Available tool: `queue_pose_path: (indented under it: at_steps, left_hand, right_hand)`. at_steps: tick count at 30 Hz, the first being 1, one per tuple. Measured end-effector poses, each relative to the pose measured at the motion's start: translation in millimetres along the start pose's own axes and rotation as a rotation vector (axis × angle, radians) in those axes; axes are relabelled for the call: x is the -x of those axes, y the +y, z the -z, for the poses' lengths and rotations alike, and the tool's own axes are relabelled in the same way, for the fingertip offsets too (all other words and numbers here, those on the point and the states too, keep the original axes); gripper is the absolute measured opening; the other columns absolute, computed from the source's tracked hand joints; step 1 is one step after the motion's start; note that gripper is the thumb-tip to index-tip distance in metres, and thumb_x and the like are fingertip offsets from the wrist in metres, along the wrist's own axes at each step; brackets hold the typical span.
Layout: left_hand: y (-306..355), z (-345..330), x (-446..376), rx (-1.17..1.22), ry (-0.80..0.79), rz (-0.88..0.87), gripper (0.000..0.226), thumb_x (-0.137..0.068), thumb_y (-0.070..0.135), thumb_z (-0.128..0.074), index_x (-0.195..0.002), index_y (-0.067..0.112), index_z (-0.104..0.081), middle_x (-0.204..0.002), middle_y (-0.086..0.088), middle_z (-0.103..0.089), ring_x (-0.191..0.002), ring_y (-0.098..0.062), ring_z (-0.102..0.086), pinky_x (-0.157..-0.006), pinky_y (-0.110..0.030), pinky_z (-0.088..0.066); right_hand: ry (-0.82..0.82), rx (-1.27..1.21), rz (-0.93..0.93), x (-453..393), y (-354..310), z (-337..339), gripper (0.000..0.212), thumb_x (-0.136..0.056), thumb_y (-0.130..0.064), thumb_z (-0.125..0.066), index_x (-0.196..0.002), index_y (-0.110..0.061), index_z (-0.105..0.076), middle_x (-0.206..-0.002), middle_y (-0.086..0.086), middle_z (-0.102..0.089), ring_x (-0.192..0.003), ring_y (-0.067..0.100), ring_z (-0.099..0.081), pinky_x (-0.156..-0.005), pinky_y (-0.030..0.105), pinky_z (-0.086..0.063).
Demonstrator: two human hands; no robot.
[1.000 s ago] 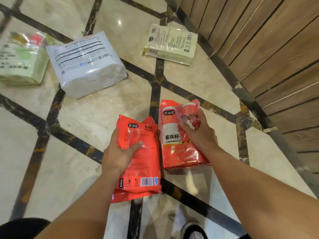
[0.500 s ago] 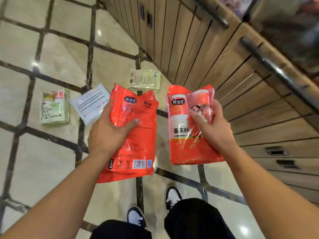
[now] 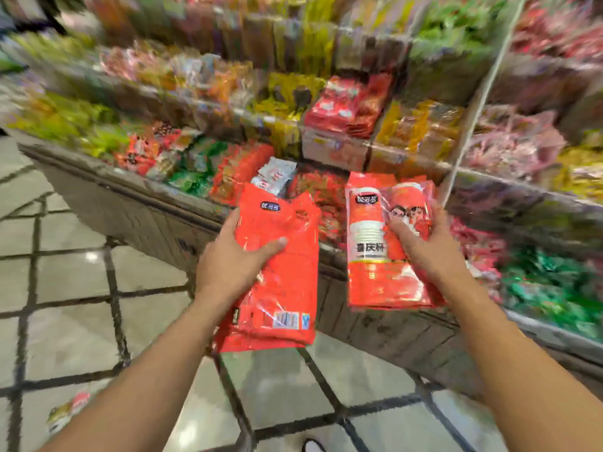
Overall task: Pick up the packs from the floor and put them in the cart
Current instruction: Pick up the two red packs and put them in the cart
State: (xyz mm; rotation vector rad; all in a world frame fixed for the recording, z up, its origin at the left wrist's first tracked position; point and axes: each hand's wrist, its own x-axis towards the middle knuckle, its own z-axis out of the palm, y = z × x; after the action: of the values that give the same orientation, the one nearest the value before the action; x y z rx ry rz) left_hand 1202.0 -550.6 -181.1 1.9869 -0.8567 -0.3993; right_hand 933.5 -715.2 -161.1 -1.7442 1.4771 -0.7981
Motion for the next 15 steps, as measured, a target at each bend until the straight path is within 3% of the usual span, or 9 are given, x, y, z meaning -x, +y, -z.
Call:
queue_pose_path:
  at_steps: [3,9,13,15]
  left_hand:
    - [75.7,-18.1,11.6,0.061,-0.105,-0.134,0.08,-0.059,0.072,-0.08,-0.128,0.036,-0.061,-0.107,0.011,-0.076,-0.103,-0.02,-0.071,-0.095,-0.041,-0.055]
    - [212.0,-88.9,77.2,0.147,-0.307,-0.379,0.081,-0.058,0.072,-0.079,-0.126,0.031,-0.065,-0.105,0.008,-0.076,-0.097,-0.018,-0.071,-0.084,-0.035,-0.054]
    - [288.1,-149.6,155.2,0.133,-0.465,-0.493,0.06,-0.064,0.066,-0.084,-0.106,0.027,-0.067,-0.101,0.003,-0.075,-0.103,-0.026,-0.071,-0.08,-0.035,-0.049]
    - [322.2,-184.0,203.7,0.134,-0.549,-0.546,0.071,-0.053,0.077,-0.079,-0.105,0.03,-0.067,-0.103,0.001,-0.076,-0.103,-0.028,-0.071,-0.089,-0.04,-0.053]
  right_hand:
    - [0.167,-0.005,-0.022,27.1,-12.8,86.1,0.075,-0.085,-0.075,-0.067,-0.148,-0.043,-0.04,-0.137,0.004,-0.068,-0.125,0.031,-0.065,-0.108,0.046,-0.049]
    - [0.482,0.008,-0.193,105.9,19.1,248.5,0.082,-0.081,-0.078,-0.067,-0.134,-0.016,-0.062,-0.132,0.015,-0.07,-0.123,0.035,-0.066,-0.103,0.044,-0.052]
    - [0.625,0.036,-0.256,180.4,62.2,346.3,0.069,-0.083,-0.075,-0.067,-0.121,-0.017,-0.069,-0.12,0.013,-0.074,-0.114,0.033,-0.069,-0.095,0.041,-0.052]
    - [0.678,0.038,-0.272,222.5,87.2,391.1,0.056,-0.084,-0.075,-0.067,-0.109,-0.025,-0.072,-0.104,0.003,-0.075,-0.096,0.023,-0.071,-0.09,0.038,-0.053]
